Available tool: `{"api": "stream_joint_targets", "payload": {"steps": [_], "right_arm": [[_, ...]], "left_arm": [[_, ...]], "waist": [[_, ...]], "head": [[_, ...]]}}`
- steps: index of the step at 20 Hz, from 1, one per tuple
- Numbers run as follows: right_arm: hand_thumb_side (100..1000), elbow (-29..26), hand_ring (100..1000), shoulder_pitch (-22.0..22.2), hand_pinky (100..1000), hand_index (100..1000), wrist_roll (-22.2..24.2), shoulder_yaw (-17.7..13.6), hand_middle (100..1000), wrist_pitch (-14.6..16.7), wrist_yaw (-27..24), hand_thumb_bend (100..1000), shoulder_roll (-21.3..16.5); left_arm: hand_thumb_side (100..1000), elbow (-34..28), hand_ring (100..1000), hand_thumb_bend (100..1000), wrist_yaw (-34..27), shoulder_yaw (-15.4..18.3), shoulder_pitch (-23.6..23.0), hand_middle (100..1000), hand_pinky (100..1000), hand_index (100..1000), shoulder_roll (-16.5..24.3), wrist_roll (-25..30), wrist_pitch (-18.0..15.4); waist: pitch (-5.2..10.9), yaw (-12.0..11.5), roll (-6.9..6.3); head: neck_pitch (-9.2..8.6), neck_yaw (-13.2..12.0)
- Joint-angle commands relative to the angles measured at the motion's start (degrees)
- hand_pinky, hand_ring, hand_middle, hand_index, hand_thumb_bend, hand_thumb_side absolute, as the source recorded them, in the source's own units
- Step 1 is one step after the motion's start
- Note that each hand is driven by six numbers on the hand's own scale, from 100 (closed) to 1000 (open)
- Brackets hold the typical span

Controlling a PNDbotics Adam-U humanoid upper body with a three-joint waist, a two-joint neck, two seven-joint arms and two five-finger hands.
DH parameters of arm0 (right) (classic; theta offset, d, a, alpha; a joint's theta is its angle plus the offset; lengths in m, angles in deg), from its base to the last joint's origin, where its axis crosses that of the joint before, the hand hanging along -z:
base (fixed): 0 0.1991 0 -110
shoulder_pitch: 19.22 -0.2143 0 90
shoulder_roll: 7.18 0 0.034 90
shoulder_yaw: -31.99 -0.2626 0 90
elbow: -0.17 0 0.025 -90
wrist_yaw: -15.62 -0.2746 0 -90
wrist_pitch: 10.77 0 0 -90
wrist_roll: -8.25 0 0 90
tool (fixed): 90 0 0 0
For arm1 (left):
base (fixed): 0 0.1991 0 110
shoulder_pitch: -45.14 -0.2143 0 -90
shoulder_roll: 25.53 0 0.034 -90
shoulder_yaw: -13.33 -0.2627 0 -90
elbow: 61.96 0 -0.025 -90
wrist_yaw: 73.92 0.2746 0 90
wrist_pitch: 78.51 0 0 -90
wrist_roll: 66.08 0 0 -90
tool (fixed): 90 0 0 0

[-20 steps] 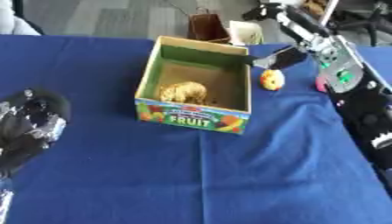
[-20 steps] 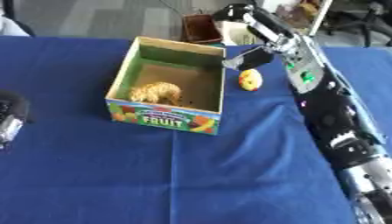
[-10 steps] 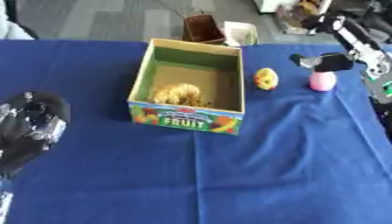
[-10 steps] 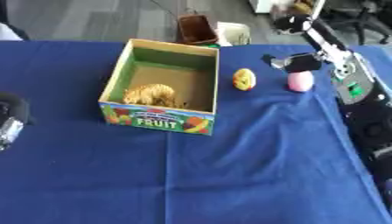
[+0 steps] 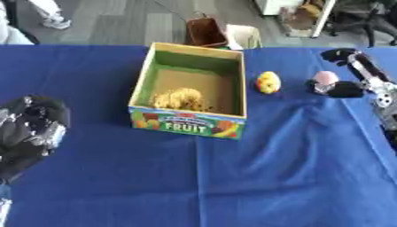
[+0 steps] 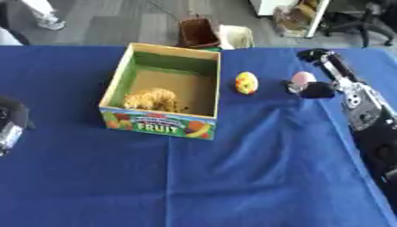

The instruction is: Pick up objects on the table and place them in the box.

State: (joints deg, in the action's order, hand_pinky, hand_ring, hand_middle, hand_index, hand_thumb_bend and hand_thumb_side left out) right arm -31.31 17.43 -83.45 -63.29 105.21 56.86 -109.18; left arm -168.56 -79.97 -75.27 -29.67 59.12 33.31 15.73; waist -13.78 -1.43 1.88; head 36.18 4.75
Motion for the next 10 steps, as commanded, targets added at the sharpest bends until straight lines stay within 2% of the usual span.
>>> {"api": "stream_joint_targets", "payload": {"steps": [1,4,6,7,10], "right_arm": [[400,1.7,824,-0.5,805,855,-0.8,-0.1,761,-0.9,2.0,465,-2.0],[343,2.7,789,-0.4,768,836,-0.3,0.2,742,-1.0,3.2,422,-1.7],[203,3.0,735,-0.4,720,793,0.1,0.2,693,-1.1,3.7,335,-1.6],[120,3.0,684,-0.4,691,760,0.2,0.2,641,-1.1,4.0,288,-1.5],[100,2.8,569,-0.4,622,667,0.2,0.1,527,-1.4,4.1,187,-1.4]], "left_arm": [[146,-1.5,491,231,0.2,0.4,0.5,528,546,594,1.1,-0.1,-0.1],[146,-1.5,491,231,0.1,0.4,0.5,528,546,594,1.1,-0.1,-0.1],[146,-1.5,491,231,0.1,0.4,0.5,527,546,594,1.1,-0.1,-0.1],[146,-1.5,491,230,0.1,0.4,0.5,527,546,594,1.1,-0.1,-0.1],[146,-1.5,490,230,0.1,0.4,0.5,527,546,593,1.0,-0.1,0.0]], "waist": [[0.81,0.0,-0.05],[0.77,0.0,-0.1],[0.76,0.0,-0.14],[0.76,0.0,-0.16],[0.77,0.0,-0.2]], "head": [[-0.63,0.2],[-0.57,0.2],[-0.57,0.1],[-0.58,0.1],[-0.63,0.1]]}}
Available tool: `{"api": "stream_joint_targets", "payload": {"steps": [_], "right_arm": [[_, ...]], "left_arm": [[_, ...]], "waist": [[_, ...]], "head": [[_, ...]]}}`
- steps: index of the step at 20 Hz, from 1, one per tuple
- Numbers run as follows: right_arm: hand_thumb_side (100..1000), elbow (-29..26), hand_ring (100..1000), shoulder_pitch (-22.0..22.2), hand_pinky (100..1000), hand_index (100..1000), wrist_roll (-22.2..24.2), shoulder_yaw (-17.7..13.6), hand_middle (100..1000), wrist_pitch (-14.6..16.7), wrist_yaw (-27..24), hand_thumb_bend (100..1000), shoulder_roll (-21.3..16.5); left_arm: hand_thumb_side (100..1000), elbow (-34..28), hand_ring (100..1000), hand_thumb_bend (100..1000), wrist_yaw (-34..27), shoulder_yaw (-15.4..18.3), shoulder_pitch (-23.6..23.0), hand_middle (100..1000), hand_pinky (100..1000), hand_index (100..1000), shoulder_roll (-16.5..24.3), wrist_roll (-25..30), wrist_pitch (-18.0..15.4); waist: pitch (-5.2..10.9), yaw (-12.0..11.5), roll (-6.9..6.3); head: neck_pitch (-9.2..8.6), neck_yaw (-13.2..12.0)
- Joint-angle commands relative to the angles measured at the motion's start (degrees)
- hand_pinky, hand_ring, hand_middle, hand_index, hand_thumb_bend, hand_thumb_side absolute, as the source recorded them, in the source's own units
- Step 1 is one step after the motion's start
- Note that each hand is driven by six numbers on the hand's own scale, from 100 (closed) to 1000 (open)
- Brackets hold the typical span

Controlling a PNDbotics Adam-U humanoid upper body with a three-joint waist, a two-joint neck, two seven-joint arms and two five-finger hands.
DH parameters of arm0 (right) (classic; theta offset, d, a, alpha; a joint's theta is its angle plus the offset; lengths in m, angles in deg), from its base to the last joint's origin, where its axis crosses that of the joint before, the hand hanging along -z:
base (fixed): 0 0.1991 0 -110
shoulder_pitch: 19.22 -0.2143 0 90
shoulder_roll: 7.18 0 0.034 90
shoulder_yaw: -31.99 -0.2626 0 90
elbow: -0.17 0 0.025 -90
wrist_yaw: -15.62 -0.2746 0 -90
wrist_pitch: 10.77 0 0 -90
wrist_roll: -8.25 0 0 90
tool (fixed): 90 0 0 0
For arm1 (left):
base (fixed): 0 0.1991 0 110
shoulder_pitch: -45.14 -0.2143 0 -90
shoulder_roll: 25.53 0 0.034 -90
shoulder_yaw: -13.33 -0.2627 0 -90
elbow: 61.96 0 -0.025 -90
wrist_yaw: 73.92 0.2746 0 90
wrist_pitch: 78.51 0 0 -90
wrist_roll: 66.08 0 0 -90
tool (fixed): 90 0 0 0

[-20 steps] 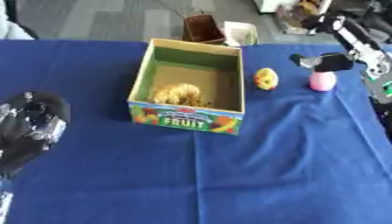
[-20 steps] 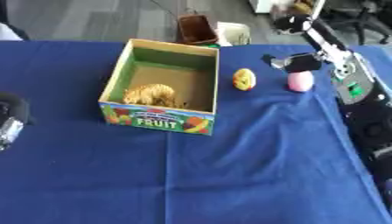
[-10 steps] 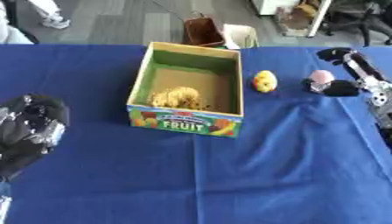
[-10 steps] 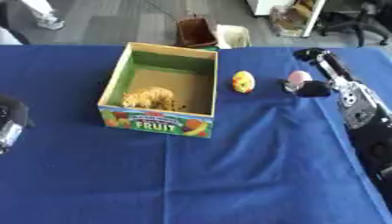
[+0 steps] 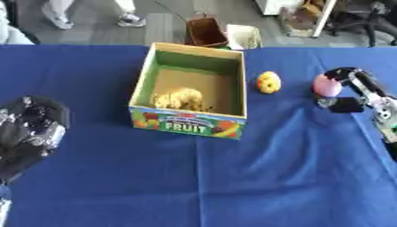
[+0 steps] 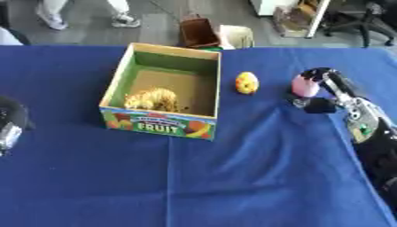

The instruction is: Pick up objects on the table and place them in the box.

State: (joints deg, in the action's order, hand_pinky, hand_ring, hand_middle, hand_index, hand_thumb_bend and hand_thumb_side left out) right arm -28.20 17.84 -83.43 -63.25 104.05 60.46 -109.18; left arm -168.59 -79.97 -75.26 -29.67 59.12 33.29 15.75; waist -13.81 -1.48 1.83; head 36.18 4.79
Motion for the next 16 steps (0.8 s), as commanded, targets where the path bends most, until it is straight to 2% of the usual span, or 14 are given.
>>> {"api": "stream_joint_targets", "payload": {"steps": [1,3,8,16], "right_arm": [[100,-0.4,522,-0.8,596,624,0.0,0.0,479,-0.4,0.5,143,-1.4],[100,-0.8,471,-0.8,560,559,-1.2,-0.2,420,-0.7,0.4,100,-1.4],[100,-1.9,361,-0.9,461,431,-5.9,-0.4,297,-1.2,0.1,100,-1.4],[100,-3.4,223,-1.0,312,306,-16.1,-0.7,164,-1.2,-1.4,100,-1.4]], "left_arm": [[146,-1.5,490,230,0.1,0.4,0.5,527,546,593,1.0,-0.1,-0.1],[146,-1.5,490,230,0.1,0.4,0.5,527,546,593,1.0,-0.1,-0.1],[146,-1.5,490,229,0.1,0.4,0.5,527,546,593,1.0,-0.2,0.0],[145,-1.5,489,229,0.0,0.4,0.6,526,546,593,1.1,-0.2,-0.1]], "waist": [[0.8,0.0,-0.16],[0.8,0.1,-0.15],[0.82,0.0,-0.12],[0.91,0.1,-0.15]], "head": [[-0.63,0.1],[-0.62,0.1],[-0.63,0.1],[-0.61,0.2]]}}
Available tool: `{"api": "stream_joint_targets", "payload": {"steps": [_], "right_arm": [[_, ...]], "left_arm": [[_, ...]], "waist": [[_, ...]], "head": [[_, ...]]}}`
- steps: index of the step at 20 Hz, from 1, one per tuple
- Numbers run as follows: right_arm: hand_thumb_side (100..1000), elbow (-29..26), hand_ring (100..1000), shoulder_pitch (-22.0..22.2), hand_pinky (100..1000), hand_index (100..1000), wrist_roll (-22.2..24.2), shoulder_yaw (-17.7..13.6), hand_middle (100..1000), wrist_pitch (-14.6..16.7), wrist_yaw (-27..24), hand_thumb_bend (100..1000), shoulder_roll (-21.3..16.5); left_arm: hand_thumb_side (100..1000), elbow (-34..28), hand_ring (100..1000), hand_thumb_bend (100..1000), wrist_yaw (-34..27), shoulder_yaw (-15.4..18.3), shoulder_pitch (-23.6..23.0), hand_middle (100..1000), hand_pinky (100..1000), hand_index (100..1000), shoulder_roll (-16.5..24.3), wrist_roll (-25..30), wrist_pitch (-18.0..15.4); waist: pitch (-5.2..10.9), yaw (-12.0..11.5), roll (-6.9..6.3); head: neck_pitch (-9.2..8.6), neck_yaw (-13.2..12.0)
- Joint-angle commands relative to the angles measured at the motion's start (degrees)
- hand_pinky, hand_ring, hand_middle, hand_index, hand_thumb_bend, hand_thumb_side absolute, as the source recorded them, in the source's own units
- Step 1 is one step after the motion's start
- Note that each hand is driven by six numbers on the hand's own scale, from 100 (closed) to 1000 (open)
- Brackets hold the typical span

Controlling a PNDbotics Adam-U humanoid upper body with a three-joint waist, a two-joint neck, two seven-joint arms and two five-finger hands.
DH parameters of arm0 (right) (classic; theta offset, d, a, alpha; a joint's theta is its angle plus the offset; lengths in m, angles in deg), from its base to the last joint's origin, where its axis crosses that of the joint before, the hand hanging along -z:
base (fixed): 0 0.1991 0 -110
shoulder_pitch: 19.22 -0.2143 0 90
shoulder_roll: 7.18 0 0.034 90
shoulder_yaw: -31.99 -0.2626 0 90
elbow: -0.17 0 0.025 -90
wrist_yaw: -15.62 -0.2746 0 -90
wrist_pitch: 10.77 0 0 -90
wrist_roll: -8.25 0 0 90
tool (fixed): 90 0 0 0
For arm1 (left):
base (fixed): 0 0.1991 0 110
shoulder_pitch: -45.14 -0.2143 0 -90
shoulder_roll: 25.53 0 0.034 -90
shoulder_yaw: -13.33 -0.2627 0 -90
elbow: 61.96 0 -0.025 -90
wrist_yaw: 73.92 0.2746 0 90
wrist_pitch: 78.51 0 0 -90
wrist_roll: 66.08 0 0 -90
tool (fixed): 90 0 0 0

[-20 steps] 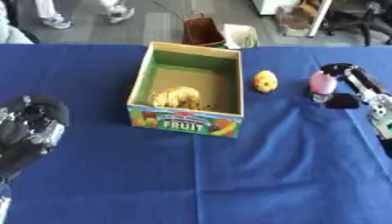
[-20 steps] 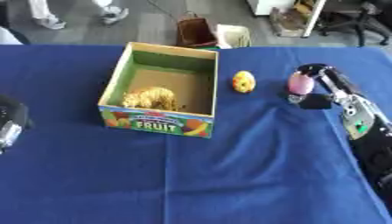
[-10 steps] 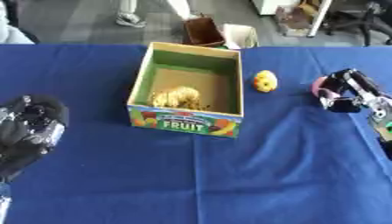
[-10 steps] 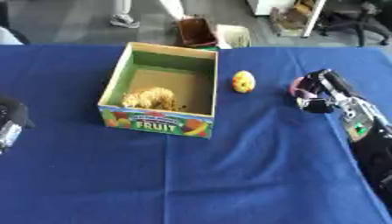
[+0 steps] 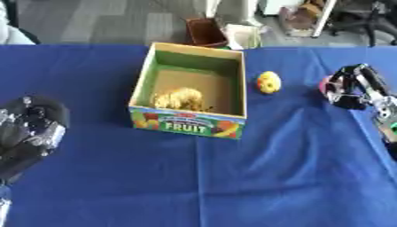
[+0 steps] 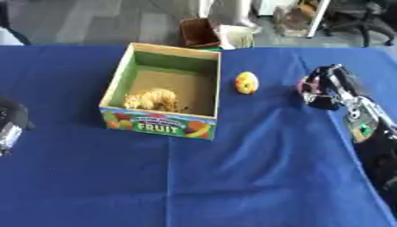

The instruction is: Pick up objects on the table and place them in the box.

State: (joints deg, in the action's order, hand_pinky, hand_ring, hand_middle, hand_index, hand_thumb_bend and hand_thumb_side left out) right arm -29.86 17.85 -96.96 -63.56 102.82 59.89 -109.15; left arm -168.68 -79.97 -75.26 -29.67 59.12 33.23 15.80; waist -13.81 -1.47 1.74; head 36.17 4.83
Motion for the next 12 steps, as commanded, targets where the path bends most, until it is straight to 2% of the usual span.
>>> {"api": "stream_joint_targets", "payload": {"steps": [1,6,12], "right_arm": [[100,-1.9,217,-1.0,305,301,-3.4,-0.4,158,0.1,-1.1,100,-1.4],[100,-4.0,195,-1.2,275,275,-5.0,-0.2,131,0.9,-3.1,100,-1.4],[100,-9.8,188,-2.8,263,269,-2.4,0.6,124,2.2,-6.4,100,-0.3]], "left_arm": [[145,-1.4,489,230,0.0,0.4,0.6,526,546,593,1.1,-0.1,-0.1],[143,-1.5,488,230,-0.1,0.4,0.6,526,546,593,1.1,-0.2,-0.1],[142,-1.5,488,230,-0.1,0.4,0.6,526,546,593,1.1,-0.2,-0.1]], "waist": [[0.92,0.0,-0.05],[1.02,0.1,-0.07],[1.21,0.1,-0.04]], "head": [[-0.61,0.2],[-0.55,0.2],[-0.6,0.3]]}}
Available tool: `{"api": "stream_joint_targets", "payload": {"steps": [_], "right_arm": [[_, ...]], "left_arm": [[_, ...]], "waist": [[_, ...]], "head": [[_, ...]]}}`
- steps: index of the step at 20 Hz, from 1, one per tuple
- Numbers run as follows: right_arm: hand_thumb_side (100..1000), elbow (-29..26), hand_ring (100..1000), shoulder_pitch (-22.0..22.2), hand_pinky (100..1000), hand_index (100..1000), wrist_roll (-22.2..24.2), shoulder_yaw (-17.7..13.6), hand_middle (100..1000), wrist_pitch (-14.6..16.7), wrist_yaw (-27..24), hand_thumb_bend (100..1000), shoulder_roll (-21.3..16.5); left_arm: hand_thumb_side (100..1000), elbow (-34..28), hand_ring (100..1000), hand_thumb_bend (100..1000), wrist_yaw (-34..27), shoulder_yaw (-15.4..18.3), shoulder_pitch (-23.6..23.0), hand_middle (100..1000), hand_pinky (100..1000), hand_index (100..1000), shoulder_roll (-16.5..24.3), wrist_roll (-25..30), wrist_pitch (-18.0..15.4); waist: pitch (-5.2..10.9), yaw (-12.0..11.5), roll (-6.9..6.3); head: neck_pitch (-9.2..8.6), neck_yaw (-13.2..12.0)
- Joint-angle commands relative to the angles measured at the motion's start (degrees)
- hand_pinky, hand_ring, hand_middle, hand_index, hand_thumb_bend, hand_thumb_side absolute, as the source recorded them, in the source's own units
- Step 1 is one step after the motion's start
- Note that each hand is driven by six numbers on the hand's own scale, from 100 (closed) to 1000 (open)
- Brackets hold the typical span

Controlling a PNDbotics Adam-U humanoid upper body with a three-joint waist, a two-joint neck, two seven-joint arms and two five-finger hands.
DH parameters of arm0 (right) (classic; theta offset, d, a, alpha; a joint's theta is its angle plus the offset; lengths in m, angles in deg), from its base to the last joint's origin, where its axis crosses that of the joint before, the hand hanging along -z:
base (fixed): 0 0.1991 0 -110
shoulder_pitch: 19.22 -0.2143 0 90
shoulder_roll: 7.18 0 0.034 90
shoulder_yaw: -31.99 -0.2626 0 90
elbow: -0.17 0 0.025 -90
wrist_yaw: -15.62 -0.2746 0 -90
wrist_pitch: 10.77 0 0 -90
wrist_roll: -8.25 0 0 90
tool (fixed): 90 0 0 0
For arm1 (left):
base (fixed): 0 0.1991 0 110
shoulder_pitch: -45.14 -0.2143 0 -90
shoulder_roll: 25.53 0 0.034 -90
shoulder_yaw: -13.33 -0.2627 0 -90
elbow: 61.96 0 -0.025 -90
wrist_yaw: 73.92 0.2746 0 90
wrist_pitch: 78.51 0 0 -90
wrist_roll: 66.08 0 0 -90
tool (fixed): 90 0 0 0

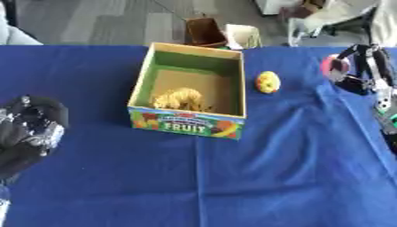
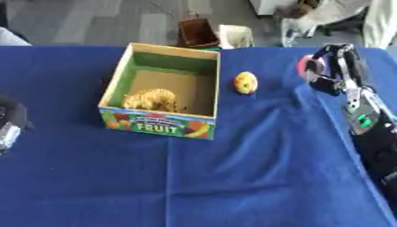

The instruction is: Pick up objects on the table and place them in the box.

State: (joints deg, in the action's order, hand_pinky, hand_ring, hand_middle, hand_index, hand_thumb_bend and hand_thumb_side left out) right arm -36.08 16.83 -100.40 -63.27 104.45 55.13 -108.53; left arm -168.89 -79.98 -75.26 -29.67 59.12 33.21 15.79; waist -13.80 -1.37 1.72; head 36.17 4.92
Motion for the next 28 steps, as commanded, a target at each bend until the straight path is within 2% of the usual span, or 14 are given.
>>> {"api": "stream_joint_targets", "payload": {"steps": [1,6,11,16,20,21,23,24,25,26,27,28], "right_arm": [[100,-4.7,187,-2.1,261,268,1.7,0.6,124,0.9,-2.3,100,-0.7],[100,-9.7,187,-4.3,258,270,5.3,2.8,126,2.8,-4.9,100,1.2],[100,-12.1,190,-6.8,259,275,8.9,5.4,131,4.7,-5.1,100,5.0],[100,-11.6,198,-8.3,268,285,12.7,7.0,139,7.2,-2.2,100,10.6],[100,-9.8,216,-8.7,289,298,14.8,7.4,151,8.8,2.2,100,14.4],[100,-9.4,341,-8.8,413,414,15.5,7.6,257,9.2,3.8,100,15.1],[100,-9.0,568,-8.9,599,673,18.0,8.4,506,10.8,7.2,241,15.9],[145,-9.0,684,-8.8,683,766,19.8,8.6,628,11.8,8.7,325,16.1],[206,-9.0,728,-8.8,716,791,21.5,8.7,681,12.8,9.7,369,16.1],[223,-9.1,738,-8.8,724,796,22.8,8.5,693,13.5,10.1,381,16.1],[302,-9.3,782,-8.7,765,826,23.5,8.2,756,13.8,9.9,451,16.0],[319,-9.4,788,-8.7,771,831,23.9,7.9,764,13.8,9.4,466,15.8]], "left_arm": [[142,-1.3,488,231,-0.1,0.4,0.6,526,546,593,1.1,-0.1,-0.1],[143,-1.3,487,231,-0.2,0.3,0.6,526,546,592,1.1,0.0,-0.1],[143,-1.2,486,232,-0.3,0.1,0.7,526,546,592,0.9,0.2,0.0],[142,-1.3,486,233,-0.5,-0.3,1.2,525,546,592,0.6,0.5,0.0],[141,-1.4,485,233,-0.8,-0.5,1.5,525,546,592,0.4,0.7,0.0],[142,-1.4,485,234,-0.8,-0.5,1.5,525,546,592,0.4,0.8,0.0],[143,-1.4,485,234,-0.8,-0.6,1.6,525,546,592,0.3,0.9,0.1],[143,-1.4,485,235,-0.8,-0.6,1.6,525,546,592,0.3,0.9,0.1],[143,-1.4,485,235,-0.8,-0.6,1.6,525,546,592,0.3,0.9,0.1],[143,-1.4,485,235,-0.8,-0.5,1.6,525,546,592,0.3,0.8,0.1],[143,-1.4,484,236,-0.8,-0.5,1.5,524,546,591,0.2,0.8,0.1],[143,-1.4,484,236,-0.7,-0.5,1.5,524,546,591,0.3,0.8,0.1]], "waist": [[1.22,0.0,0.01],[1.34,-0.2,0.29],[1.44,-1.0,0.55],[1.34,-2.3,0.37],[1.18,-3.2,0.14],[1.14,-3.4,0.13],[1.09,-3.5,0.16],[1.07,-3.5,0.18],[1.07,-3.5,0.23],[1.07,-3.5,0.27],[1.07,-3.4,0.3],[1.07,-3.4,0.31]], "head": [[-0.61,0.3],[-0.57,0.6],[-0.6,1.0],[-0.66,1.8],[-0.67,2.4],[-0.65,2.5],[-0.63,2.6],[-0.61,2.6],[-0.61,2.6],[-0.62,2.6],[-0.68,2.5],[-0.71,2.4]]}}
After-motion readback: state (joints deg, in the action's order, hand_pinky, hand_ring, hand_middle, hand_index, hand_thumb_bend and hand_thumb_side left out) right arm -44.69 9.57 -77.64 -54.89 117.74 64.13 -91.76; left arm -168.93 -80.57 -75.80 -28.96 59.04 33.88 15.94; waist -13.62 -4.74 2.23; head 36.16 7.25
